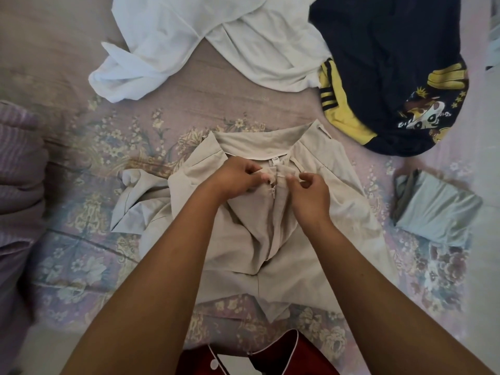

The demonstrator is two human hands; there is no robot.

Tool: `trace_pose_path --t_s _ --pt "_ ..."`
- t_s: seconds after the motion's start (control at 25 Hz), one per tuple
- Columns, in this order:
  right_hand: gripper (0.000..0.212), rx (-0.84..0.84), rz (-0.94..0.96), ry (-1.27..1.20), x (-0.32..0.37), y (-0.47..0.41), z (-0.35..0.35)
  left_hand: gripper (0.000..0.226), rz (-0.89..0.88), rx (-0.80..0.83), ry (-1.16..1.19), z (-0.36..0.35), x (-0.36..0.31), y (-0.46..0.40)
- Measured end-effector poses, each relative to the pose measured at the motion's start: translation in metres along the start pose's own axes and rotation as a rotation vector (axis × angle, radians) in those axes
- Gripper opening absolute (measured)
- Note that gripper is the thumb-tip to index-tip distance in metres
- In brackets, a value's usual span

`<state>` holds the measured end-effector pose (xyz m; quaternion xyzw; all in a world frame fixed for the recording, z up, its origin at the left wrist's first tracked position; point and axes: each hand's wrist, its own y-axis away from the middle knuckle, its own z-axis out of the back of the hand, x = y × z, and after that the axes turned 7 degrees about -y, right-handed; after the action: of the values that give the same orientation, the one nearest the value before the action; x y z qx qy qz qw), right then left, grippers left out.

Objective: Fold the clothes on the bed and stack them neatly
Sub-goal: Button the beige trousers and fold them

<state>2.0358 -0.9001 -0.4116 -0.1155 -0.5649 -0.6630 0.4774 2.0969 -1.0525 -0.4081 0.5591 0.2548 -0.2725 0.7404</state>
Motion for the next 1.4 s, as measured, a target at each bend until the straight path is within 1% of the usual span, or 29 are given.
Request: trace_pose_path --t_s 0.08,0.12,0.2,0.28,0.32,0.4,0.48,0.6,0.72,0.84,0.96,1.04,1.16,1.2,1.28,1.36,1.4 --pt "0.023 0.053 -0.020 -0.040 0.001 -0.006 0.002 0.007 0.031 -0.043 0.026 -0.004 0.003 0.000" --pt "0.018 0.096 -0.046 -0.090 0.002 -0.007 0.002 0.007 0.055 -0.094 0.035 -0.007 0.005 0.001" --pt "0.014 0.158 -0.130 -0.234 0.005 -0.005 0.001 0.008 0.125 -0.273 0.113 -0.019 0.007 0.003" --pt "0.014 0.194 -0.174 -0.356 0.005 0.002 0.002 0.016 0.234 -0.446 0.322 -0.036 0.005 0.010" --pt "0.013 0.211 -0.175 -0.381 0.004 0.006 0.004 0.020 0.283 -0.470 0.455 -0.045 0.004 0.013" --pt "0.011 0.245 -0.161 -0.382 0.001 0.015 0.009 0.021 0.352 -0.425 0.692 -0.061 0.001 0.022" --pt "0.015 0.265 -0.150 -0.368 -0.003 0.020 0.014 0.019 0.366 -0.397 0.773 -0.071 0.000 0.027" --pt "0.017 0.255 -0.148 -0.342 -0.003 0.024 0.018 0.018 0.326 -0.425 0.773 -0.078 -0.001 0.029" --pt "0.014 0.218 -0.132 -0.334 -0.003 0.026 0.019 0.017 0.284 -0.468 0.737 -0.080 -0.003 0.029" --pt "0.013 0.204 -0.099 -0.381 -0.004 0.030 0.020 0.013 0.266 -0.487 0.681 -0.080 -0.007 0.030" --pt "0.013 0.164 -0.060 -0.401 -0.008 0.032 0.022 0.013 0.291 -0.396 0.625 -0.079 -0.012 0.031" --pt "0.012 0.139 -0.063 -0.400 -0.009 0.031 0.024 0.012 0.344 -0.344 0.702 -0.077 -0.016 0.032" --pt "0.013 0.164 -0.067 -0.399 -0.008 0.032 0.024 0.004 0.378 -0.354 0.821 -0.074 -0.020 0.032" --pt "0.013 0.177 -0.067 -0.400 -0.007 0.032 0.024 0.006 0.377 -0.351 0.838 -0.073 -0.020 0.032" --pt "0.014 0.200 -0.090 -0.451 -0.006 0.033 0.024 0.009 0.379 -0.334 0.830 -0.072 -0.018 0.032" --pt "0.021 0.202 -0.141 -0.555 -0.005 0.029 0.026 0.008 0.369 -0.301 0.776 -0.070 -0.015 0.032" --pt "0.022 0.206 -0.167 -0.591 -0.004 0.026 0.027 0.012 0.354 -0.284 0.742 -0.069 -0.014 0.032"
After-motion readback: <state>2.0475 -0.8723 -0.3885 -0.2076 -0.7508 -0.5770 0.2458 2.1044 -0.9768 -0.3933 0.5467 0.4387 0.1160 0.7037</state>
